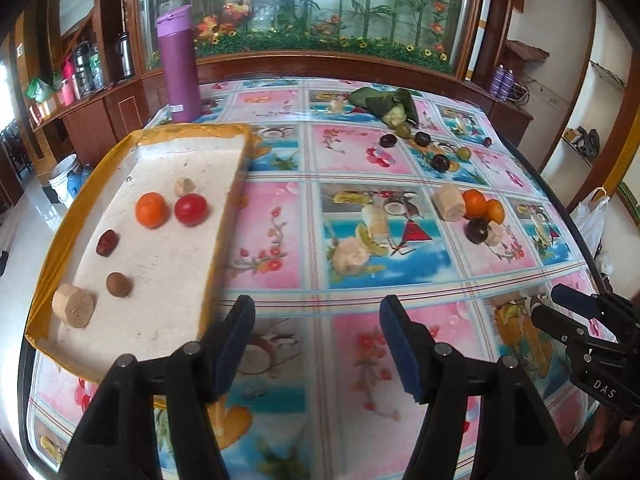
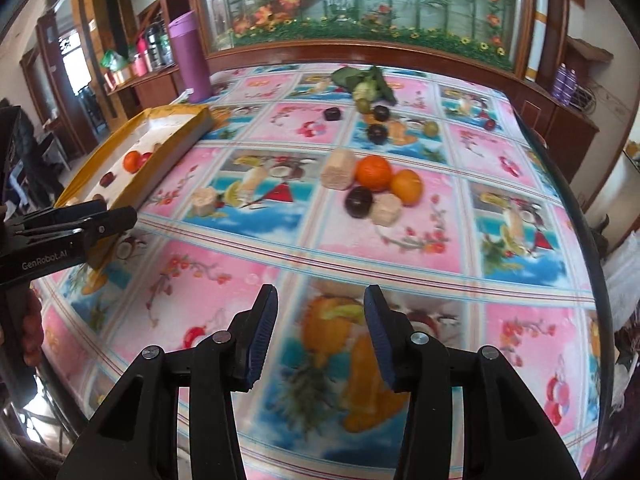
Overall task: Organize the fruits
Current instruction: 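Withdraw both grippers from the tray back toward the fruit cluster, then close the right gripper around an orange tangerine, then grasp the beige rough round fruit with the left gripper while the right holds the tangerine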
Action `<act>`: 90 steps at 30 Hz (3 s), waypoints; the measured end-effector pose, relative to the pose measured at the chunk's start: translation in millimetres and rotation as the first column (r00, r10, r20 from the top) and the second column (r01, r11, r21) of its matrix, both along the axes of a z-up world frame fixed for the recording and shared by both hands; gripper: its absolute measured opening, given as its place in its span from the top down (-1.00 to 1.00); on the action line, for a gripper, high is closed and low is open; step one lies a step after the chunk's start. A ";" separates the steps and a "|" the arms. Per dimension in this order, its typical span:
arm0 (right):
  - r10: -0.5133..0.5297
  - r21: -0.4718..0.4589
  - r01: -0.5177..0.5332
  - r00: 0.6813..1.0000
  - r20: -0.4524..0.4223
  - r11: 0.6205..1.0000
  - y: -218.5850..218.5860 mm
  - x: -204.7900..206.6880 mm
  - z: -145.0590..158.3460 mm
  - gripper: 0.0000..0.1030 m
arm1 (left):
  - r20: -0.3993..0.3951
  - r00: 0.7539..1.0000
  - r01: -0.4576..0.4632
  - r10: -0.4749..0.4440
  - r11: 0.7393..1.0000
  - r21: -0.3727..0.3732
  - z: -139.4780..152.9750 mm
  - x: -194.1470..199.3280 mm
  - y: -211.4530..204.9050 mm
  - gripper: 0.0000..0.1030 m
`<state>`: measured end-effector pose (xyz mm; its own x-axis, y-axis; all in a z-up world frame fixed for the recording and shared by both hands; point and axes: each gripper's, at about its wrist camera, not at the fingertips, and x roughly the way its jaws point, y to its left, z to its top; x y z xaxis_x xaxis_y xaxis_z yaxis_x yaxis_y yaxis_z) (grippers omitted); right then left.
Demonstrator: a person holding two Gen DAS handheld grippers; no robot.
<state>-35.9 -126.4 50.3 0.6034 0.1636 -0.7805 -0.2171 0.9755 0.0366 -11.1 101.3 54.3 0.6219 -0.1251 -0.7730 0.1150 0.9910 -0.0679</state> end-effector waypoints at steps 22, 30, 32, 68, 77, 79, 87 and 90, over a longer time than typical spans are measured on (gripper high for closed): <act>-0.015 0.088 0.019 0.999 -0.044 0.996 -81.7 103.9 -12.7 0.13 | -0.024 0.999 -0.039 0.041 0.998 0.054 -6.4 -4.5 -40.0 -0.40; 0.108 0.063 -0.103 0.991 -0.081 0.993 -57.6 137.4 -25.7 0.13 | -0.042 0.995 -0.084 0.087 0.995 0.058 -11.5 -1.2 -33.7 -0.40; 0.126 0.087 -0.119 0.988 -0.083 0.989 -58.0 141.6 -27.2 0.13 | -0.042 0.995 -0.086 0.088 0.995 0.054 -11.4 2.0 -34.8 -0.40; 0.050 0.106 -0.042 0.996 -0.080 0.994 -131.8 101.9 -25.8 0.39 | -0.100 0.985 0.134 -0.138 0.990 -0.040 -32.2 74.8 -182.3 -0.46; 0.064 0.127 -0.053 0.994 -0.087 0.990 -133.2 101.0 -27.3 0.39 | -0.113 0.991 0.078 -0.070 0.995 0.062 -39.4 69.7 -165.9 0.06; 0.066 0.138 -0.054 0.994 -0.085 0.989 -134.4 100.5 -27.1 0.38 | -0.128 0.990 0.059 -0.057 0.998 0.011 -37.4 62.0 -150.3 0.06; 0.070 0.133 -0.059 0.994 -0.080 0.989 -131.8 101.9 -27.8 0.38 | -0.121 0.987 0.099 -0.101 0.995 -0.024 -37.9 55.2 -149.9 0.05; 0.072 0.119 -0.062 0.995 -0.075 0.991 -130.5 100.3 -27.9 0.38 | -0.105 0.988 0.108 -0.111 0.994 -0.032 -38.4 48.8 -150.4 0.05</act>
